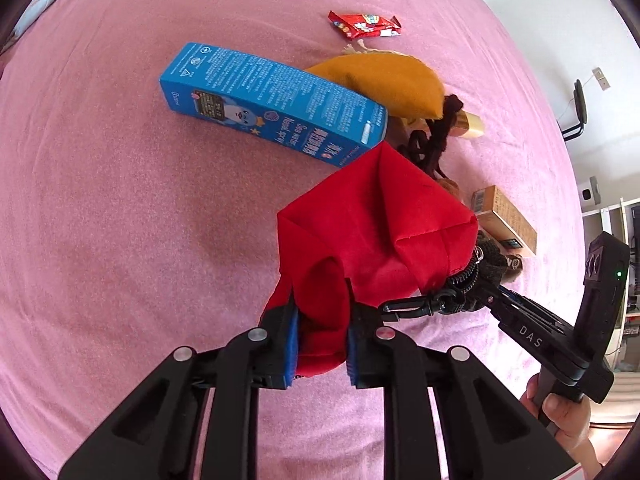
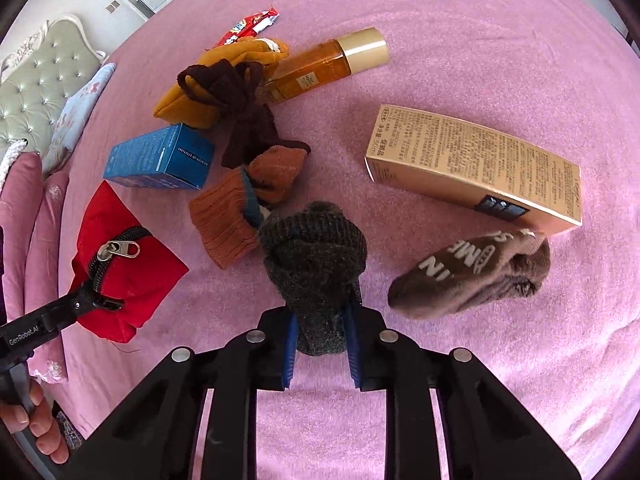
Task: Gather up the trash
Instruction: 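Grasp the red zippered pouch with left tool while right tool grasps grey sock, then carry pouch and grey sock over the yellow basin and open both tools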
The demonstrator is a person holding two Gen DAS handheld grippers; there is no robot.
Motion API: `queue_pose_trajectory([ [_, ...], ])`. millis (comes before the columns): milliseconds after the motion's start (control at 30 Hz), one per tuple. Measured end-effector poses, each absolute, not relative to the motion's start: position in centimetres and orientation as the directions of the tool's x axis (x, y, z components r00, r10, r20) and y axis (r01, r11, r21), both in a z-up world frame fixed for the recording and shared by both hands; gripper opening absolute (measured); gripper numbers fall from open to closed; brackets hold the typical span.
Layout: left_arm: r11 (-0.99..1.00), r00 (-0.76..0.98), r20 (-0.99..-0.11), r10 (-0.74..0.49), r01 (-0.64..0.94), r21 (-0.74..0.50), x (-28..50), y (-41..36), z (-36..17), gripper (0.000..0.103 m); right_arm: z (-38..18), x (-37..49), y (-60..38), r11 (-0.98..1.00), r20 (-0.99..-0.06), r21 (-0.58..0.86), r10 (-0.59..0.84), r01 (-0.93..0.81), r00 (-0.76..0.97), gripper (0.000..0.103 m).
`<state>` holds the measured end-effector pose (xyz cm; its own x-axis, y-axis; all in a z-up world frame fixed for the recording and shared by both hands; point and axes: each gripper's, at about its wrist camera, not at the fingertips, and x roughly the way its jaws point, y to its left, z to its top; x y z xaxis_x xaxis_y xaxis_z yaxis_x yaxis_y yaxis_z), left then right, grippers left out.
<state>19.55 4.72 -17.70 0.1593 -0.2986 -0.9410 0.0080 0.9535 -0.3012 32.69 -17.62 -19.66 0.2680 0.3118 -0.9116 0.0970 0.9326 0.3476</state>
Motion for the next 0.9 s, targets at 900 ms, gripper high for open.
queue_pose_trajectory([
  [900, 0.813, -0.068, -0.908, -0.413, 0.423, -0.401, 1.9, -14.1, -13.3, 0.019, -11.5, 2.9, -29.6, 0.788, -0.892, 0.374, 0.162, 0.488, 0.422, 0.020],
])
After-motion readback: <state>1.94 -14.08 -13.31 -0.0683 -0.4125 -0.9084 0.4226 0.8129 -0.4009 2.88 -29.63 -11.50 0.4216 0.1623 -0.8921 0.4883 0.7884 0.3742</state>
